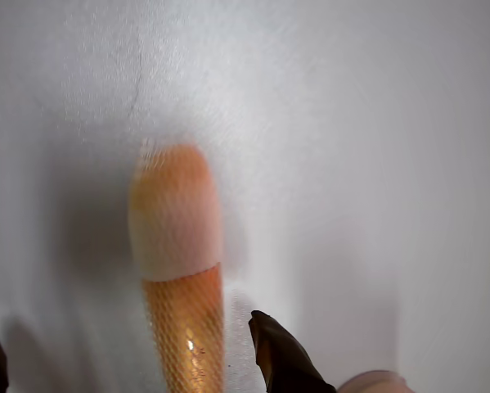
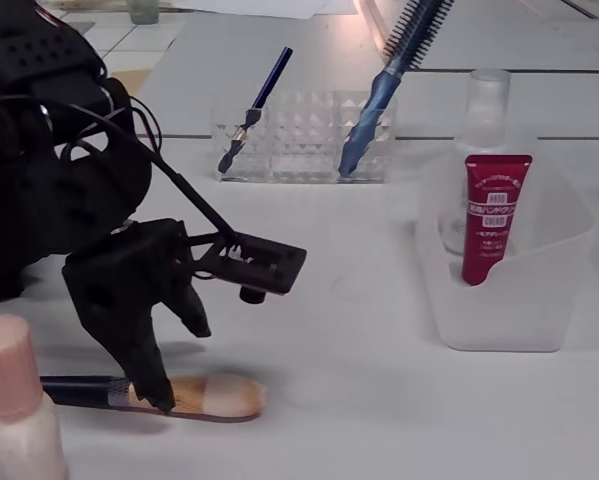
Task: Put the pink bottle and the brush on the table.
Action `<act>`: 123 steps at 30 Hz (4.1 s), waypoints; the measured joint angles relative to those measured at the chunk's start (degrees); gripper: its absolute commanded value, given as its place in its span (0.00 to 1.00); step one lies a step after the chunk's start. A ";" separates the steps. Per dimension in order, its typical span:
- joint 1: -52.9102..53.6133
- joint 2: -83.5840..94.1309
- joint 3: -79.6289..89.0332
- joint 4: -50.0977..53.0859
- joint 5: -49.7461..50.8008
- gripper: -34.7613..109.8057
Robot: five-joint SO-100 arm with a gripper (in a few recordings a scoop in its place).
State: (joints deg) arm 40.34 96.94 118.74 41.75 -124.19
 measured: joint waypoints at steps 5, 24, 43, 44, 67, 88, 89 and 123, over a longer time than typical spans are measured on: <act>0.00 0.18 -6.68 6.68 0.18 0.59; -13.27 7.56 -18.46 16.52 41.84 0.58; -33.22 20.04 -9.40 -11.51 99.23 0.48; -34.63 20.92 -8.26 -12.30 100.46 0.45; -44.65 72.86 46.58 -18.11 114.17 0.24; -40.78 91.58 55.55 4.39 117.95 0.24; -40.96 91.58 55.55 4.92 117.95 0.24; -40.61 91.58 55.55 9.14 117.69 0.24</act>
State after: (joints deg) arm -0.26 188.53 174.29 50.89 -6.50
